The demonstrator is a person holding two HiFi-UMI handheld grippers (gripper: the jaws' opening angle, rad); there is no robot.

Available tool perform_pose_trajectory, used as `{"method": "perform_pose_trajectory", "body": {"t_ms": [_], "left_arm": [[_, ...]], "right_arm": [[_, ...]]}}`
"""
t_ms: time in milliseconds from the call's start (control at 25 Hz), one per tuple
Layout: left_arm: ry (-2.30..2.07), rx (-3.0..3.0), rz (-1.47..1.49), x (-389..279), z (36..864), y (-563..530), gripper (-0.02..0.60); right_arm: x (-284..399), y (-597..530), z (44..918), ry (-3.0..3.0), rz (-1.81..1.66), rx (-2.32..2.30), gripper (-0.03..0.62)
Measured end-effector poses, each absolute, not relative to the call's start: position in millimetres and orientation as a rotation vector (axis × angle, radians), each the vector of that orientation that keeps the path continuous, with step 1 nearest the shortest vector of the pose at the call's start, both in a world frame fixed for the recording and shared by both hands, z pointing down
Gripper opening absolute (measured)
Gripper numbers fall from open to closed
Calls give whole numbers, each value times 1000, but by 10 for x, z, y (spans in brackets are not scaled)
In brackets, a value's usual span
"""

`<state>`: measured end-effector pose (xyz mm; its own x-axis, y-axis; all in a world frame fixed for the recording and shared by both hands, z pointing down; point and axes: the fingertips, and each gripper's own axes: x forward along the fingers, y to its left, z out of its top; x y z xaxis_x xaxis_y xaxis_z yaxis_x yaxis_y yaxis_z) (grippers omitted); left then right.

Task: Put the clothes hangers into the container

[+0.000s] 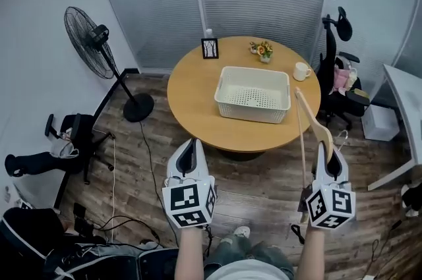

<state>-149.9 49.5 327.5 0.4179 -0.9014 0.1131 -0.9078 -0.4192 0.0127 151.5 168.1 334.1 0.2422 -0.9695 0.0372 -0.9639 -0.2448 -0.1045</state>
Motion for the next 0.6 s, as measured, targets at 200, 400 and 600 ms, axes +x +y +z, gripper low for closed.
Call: {"method": "perform_pose_trajectory", "body": {"t_ms": [200, 400, 600], "left_arm": [[-1649, 2570, 147, -1500, 3341, 159, 0], [-1654, 2542, 160, -1441, 3425, -81, 0], [-1674, 2521, 181, -1315, 3528, -296, 0]], "right_arm": [[1522, 1384, 3404, 1901, -168, -2442, 83], [1596, 1138, 3458, 1929, -176, -2447, 83], [1771, 835, 3554, 1958, -194, -2437, 83]]}}
